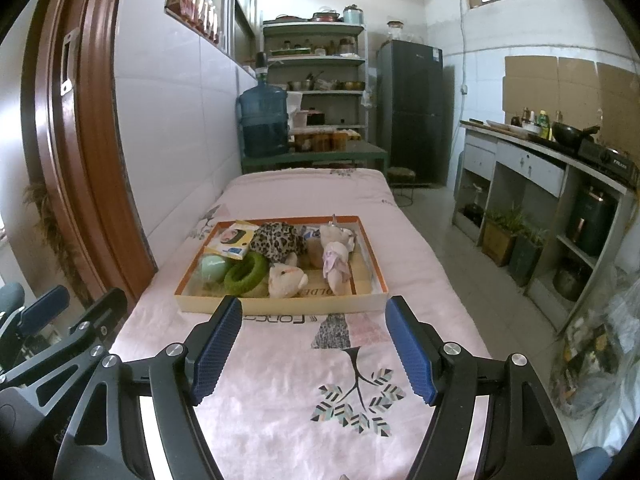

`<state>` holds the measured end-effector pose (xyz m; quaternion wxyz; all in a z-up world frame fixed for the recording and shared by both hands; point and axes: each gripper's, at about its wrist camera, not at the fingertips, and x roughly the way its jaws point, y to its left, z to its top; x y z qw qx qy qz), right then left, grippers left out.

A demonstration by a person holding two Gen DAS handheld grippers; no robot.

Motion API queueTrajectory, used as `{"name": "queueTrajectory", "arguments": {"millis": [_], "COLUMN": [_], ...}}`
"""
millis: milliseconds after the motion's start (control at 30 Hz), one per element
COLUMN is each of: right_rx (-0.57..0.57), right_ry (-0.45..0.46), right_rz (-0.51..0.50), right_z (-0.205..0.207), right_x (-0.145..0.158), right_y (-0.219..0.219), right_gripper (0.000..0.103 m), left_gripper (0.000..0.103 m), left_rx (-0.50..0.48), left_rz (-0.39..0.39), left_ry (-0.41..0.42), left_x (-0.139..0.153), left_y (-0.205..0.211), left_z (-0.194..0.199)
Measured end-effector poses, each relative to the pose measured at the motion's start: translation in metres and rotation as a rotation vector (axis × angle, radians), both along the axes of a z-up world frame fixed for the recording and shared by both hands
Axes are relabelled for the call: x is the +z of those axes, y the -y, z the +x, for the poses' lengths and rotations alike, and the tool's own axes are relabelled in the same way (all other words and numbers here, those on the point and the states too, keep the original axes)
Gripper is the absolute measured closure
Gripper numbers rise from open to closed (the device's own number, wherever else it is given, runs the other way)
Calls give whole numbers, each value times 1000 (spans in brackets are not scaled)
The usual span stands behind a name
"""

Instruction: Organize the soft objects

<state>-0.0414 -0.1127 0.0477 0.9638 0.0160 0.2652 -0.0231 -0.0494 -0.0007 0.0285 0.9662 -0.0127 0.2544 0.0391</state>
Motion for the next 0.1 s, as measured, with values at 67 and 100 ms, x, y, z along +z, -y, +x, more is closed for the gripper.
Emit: {"name": "queueTrajectory", "arguments": {"millis": [67, 100], "right_rx": [0, 0], "right_ry": [0, -1], "right_rz": [-1, -1], "right_z": [0, 0], "right_x": [-1, -1], "right_y": [0, 0], "right_gripper": [27, 27], "left_gripper": [38, 38], "left_rx": [0, 0], "left_rz": [-1, -2], "left_ry": [0, 0], "left_x": [0, 0], "left_y": [0, 0], "left_z": [0, 0]}}
